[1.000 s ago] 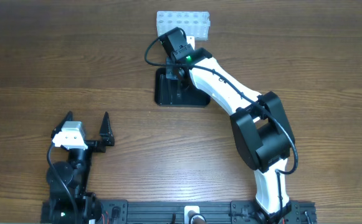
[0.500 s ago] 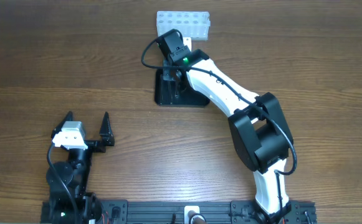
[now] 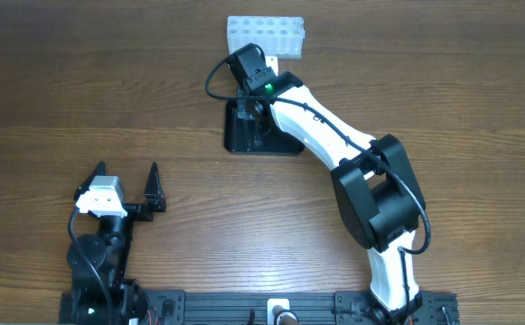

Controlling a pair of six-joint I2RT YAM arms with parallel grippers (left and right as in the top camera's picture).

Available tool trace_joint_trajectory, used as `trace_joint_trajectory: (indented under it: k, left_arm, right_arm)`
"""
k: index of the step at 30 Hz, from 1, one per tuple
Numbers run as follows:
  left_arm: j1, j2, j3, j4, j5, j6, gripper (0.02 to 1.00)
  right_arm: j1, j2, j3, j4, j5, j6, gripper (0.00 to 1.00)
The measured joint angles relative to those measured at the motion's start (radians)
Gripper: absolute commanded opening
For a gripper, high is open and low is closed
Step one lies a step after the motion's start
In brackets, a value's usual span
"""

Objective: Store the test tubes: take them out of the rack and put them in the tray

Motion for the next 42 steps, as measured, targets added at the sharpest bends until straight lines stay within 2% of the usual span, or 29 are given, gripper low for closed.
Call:
trace_joint_trajectory:
  k: [29,33,42]
  left_arm:
    - [0.000,0.000,0.000,0.000,0.000,0.000,0.998]
    - [0.000,0.000,0.000,0.000,0.000,0.000,1.000]
    - [0.000,0.000,0.000,0.000,0.000,0.000,1.000]
  right_arm:
    - [0.026,0.000,0.000,-0.055,0.000,0.000,0.093]
    - [0.026,0.000,0.000,-0.055,0.000,0.000,0.156]
    - [0.024,0.000,0.000,-0.051,0.000,0.000,0.176]
